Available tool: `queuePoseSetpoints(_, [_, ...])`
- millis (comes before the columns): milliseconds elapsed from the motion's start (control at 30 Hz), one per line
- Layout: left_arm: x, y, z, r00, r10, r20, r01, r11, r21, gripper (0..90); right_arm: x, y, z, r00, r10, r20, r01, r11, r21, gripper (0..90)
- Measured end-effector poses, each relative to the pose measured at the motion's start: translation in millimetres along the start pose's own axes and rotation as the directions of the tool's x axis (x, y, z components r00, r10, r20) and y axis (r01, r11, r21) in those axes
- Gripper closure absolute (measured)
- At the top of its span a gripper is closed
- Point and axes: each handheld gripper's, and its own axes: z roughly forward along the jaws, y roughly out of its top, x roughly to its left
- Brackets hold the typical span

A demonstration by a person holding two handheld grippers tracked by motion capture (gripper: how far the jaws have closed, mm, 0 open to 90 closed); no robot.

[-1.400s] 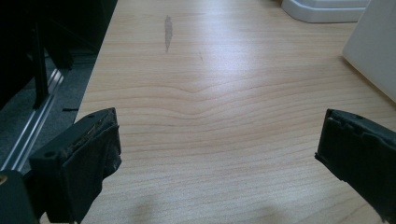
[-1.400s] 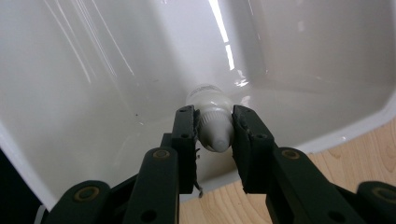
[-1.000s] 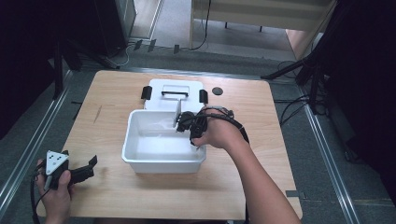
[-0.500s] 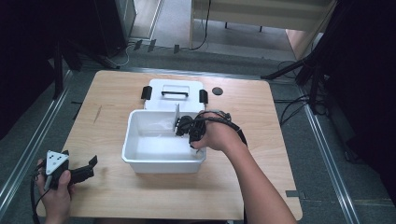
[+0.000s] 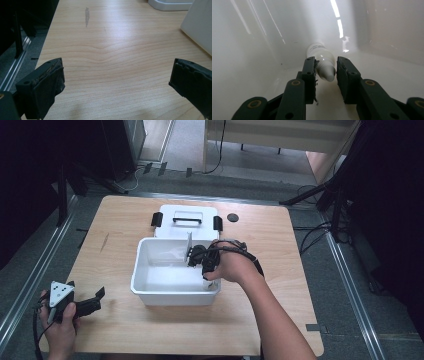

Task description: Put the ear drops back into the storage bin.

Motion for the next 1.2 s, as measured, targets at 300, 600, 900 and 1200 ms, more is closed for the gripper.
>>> queuePoseSetpoints(300, [-0.1,0.0,0.1,1.0,-0.001,-0.001,0.001,1.0,0.0,0.2,1.1,-1.5,-10.0,0.9998,0.009,-0.018,-0.009,0.999,-0.038,63.2])
queuePoseSetpoints(600, [-0.5,0.0,0.2,1.0,-0.001,-0.002,0.001,1.0,-0.002,0.2,2.0,-5.9,-33.7,0.9995,0.031,-0.008,-0.032,0.993,-0.11,58.3])
queuePoseSetpoints(900, [-0.4,0.2,0.2,1.0,0.001,-0.002,-0.001,1.0,0.0,0.2,-0.8,-16.5,-59.6,0.9964,0.064,0.055,-0.053,0.982,-0.181,42.3])
queuePoseSetpoints(1200, [-0.6,0.2,0.3,1.0,0.0,-0.001,0.0,1.0,0.002,0.2,-7.5,-38.6,-79.7,0.9897,0.128,0.065,-0.111,0.969,-0.219,39.7])
